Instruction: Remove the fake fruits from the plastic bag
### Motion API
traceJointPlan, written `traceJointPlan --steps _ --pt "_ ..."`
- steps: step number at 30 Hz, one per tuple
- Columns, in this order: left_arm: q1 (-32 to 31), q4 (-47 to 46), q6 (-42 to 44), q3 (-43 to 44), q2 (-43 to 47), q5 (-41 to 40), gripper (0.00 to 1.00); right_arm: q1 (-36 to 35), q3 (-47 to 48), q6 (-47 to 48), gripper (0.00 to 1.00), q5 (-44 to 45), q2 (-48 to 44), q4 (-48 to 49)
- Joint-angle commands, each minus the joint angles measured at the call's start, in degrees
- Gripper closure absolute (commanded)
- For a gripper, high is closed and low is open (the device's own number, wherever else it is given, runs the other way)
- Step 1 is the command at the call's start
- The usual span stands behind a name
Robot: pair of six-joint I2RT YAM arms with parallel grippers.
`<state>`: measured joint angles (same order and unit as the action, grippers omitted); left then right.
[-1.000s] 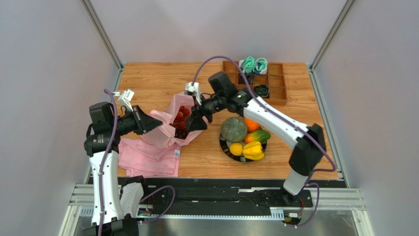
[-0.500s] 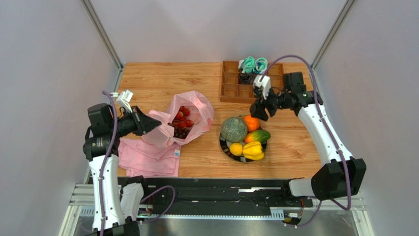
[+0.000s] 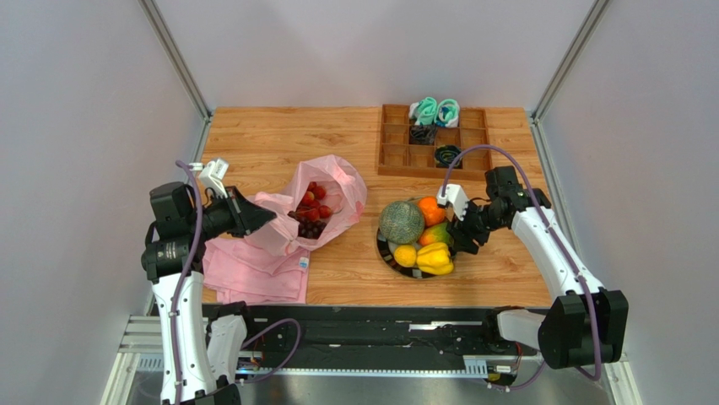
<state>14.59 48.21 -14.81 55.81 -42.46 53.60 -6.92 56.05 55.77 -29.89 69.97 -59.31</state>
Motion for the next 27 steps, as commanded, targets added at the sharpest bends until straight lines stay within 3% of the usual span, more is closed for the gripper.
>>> traceJointPlan --steps 1,17,27 --pt "-0.3 -0.1 1.4 -0.2 0.4 0.1 1.0 1.6 -2.8 4.8 0.59 2.4 -1.2 -2.7" --pt "-0.3 1.1 2.4 -0.1 -0.3 -0.4 1.0 0.6 -5.4 -2.2 0.61 -3.0 6.1 3.0" --pt "-0.3 0.9 2.4 -1.1 -0.3 -0.7 1.0 0.2 -6.1 -5.0 0.57 -3.9 8.5 5.3"
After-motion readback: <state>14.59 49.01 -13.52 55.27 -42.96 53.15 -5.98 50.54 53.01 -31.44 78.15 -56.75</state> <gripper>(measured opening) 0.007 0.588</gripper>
